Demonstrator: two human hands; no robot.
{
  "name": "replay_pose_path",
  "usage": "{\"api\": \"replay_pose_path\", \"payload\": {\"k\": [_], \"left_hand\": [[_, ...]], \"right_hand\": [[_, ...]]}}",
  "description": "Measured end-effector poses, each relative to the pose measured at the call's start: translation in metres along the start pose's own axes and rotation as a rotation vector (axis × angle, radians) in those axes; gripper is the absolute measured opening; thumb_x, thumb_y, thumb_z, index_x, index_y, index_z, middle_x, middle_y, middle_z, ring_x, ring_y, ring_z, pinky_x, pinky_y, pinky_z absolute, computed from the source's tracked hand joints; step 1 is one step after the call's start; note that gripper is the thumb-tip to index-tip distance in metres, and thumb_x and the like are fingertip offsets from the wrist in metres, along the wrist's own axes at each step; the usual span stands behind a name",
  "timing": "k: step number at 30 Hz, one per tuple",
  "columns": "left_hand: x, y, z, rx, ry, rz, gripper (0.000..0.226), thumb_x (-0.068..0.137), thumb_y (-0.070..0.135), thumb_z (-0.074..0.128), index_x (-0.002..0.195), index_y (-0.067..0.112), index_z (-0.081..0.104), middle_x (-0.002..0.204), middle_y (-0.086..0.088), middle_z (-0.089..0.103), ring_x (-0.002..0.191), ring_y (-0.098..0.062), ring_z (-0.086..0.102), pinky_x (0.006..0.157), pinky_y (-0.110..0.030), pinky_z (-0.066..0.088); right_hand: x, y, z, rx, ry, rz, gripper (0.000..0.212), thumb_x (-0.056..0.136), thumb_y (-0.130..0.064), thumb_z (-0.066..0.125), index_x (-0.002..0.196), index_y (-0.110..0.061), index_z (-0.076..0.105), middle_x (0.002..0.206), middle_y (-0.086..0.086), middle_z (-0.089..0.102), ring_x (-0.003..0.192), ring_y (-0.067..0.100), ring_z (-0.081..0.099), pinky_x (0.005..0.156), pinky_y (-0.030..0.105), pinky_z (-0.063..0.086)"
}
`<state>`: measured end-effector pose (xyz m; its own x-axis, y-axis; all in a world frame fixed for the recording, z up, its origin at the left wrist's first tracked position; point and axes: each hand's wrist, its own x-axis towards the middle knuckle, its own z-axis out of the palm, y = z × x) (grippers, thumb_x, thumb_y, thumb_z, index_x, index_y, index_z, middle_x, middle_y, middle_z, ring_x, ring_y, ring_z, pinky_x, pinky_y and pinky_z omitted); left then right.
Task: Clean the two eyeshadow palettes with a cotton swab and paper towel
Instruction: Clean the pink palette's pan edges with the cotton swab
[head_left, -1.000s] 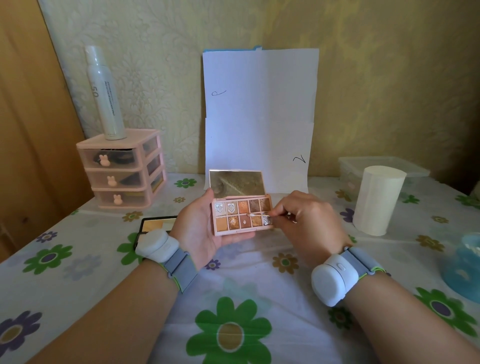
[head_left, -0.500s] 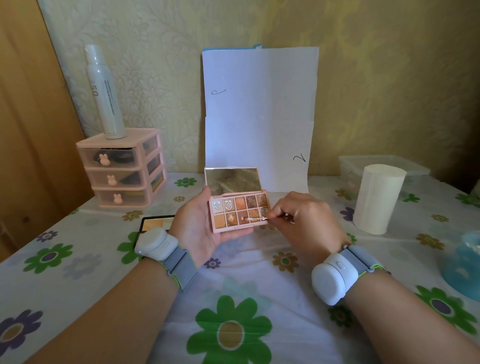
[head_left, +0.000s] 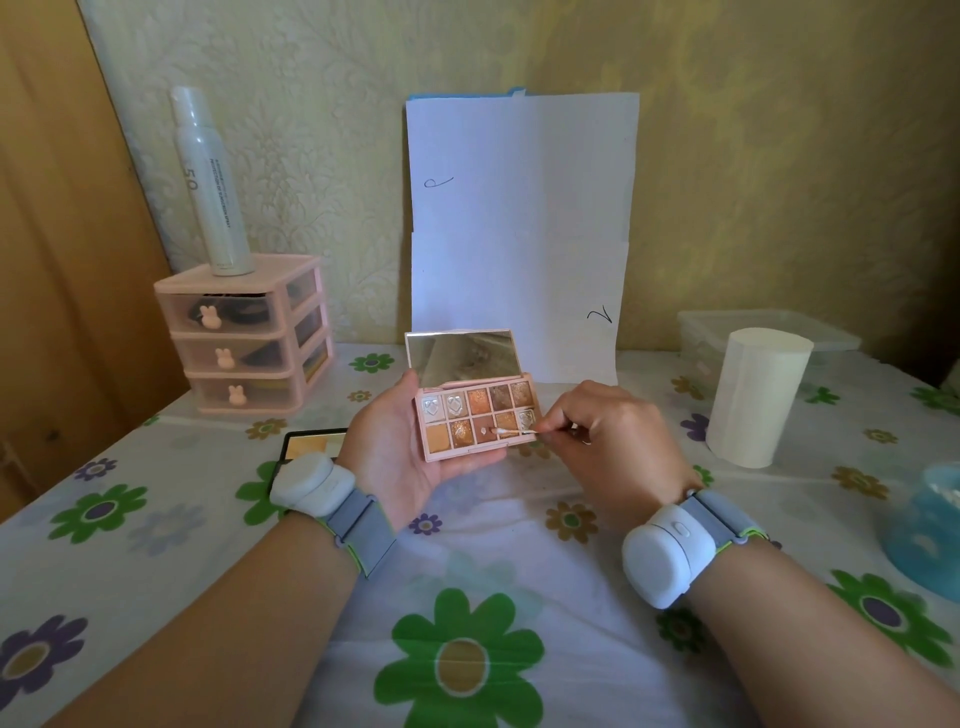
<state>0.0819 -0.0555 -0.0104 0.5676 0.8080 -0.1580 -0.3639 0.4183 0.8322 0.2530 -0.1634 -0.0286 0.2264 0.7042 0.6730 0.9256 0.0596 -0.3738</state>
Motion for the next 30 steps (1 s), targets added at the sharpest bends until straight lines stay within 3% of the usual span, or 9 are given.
{"api": "replay_pose_path", "payload": {"k": [6,10,15,19,26,30], "left_hand": [[0.0006,0.0004,-0.0007,-0.008,-0.012,-0.004,0.054,0.108,0.048,0.035,0.125,0.008,0.066,0.116,-0.019,0.075,0.098,-0.043,0.074,0.074,-0.061,0.061],[0.0002,-0.0003,0.0004,-0.001,-0.022,-0.019,0.055,0.108,0.049,0.033,0.117,0.007,0.067,0.111,-0.020,0.076,0.091,-0.041,0.076,0.071,-0.060,0.062],[0.0012,0.0013,-0.0024,-0.030,-0.024,-0.002,0.054,0.108,0.048,0.035,0.130,0.007,0.063,0.117,-0.019,0.074,0.097,-0.043,0.074,0.070,-0.060,0.062],[0.0008,0.0037,-0.0034,-0.050,-0.012,0.007,0.054,0.109,0.048,0.035,0.132,0.007,0.061,0.116,-0.019,0.075,0.097,-0.043,0.074,0.069,-0.060,0.062],[-0.0022,0.0003,0.0004,-0.006,-0.032,-0.028,0.056,0.108,0.049,0.034,0.120,0.005,0.066,0.113,-0.020,0.076,0.095,-0.043,0.075,0.072,-0.061,0.062],[-0.0026,0.0006,0.0013,0.011,-0.036,-0.044,0.058,0.108,0.050,0.032,0.120,0.004,0.066,0.117,-0.022,0.074,0.097,-0.044,0.074,0.073,-0.060,0.062]], "right_hand": [[0.0004,-0.0005,-0.0011,-0.014,0.009,-0.019,0.016,0.079,-0.013,0.079,0.075,-0.028,0.074,0.075,-0.013,0.064,0.072,0.006,0.053,0.064,0.008,0.035],[0.0010,-0.0015,-0.0004,-0.024,0.044,-0.014,0.014,0.080,-0.014,0.077,0.076,-0.027,0.074,0.076,-0.013,0.064,0.073,0.012,0.055,0.065,0.021,0.041],[0.0004,-0.0018,-0.0019,-0.023,-0.011,-0.030,0.015,0.079,-0.012,0.078,0.076,-0.026,0.075,0.076,-0.013,0.064,0.073,0.006,0.053,0.065,0.006,0.033],[0.0005,-0.0018,-0.0026,-0.025,-0.008,-0.038,0.016,0.078,-0.011,0.079,0.076,-0.026,0.075,0.074,-0.014,0.062,0.072,0.006,0.053,0.064,0.009,0.033],[0.0004,-0.0009,-0.0027,-0.009,0.034,-0.010,0.014,0.080,-0.013,0.077,0.076,-0.026,0.073,0.075,-0.013,0.062,0.073,0.012,0.054,0.065,0.012,0.035],[0.0005,-0.0013,-0.0028,-0.002,0.075,-0.006,0.012,0.080,-0.013,0.077,0.078,-0.025,0.074,0.077,-0.012,0.064,0.073,0.014,0.056,0.066,0.025,0.043]]}}
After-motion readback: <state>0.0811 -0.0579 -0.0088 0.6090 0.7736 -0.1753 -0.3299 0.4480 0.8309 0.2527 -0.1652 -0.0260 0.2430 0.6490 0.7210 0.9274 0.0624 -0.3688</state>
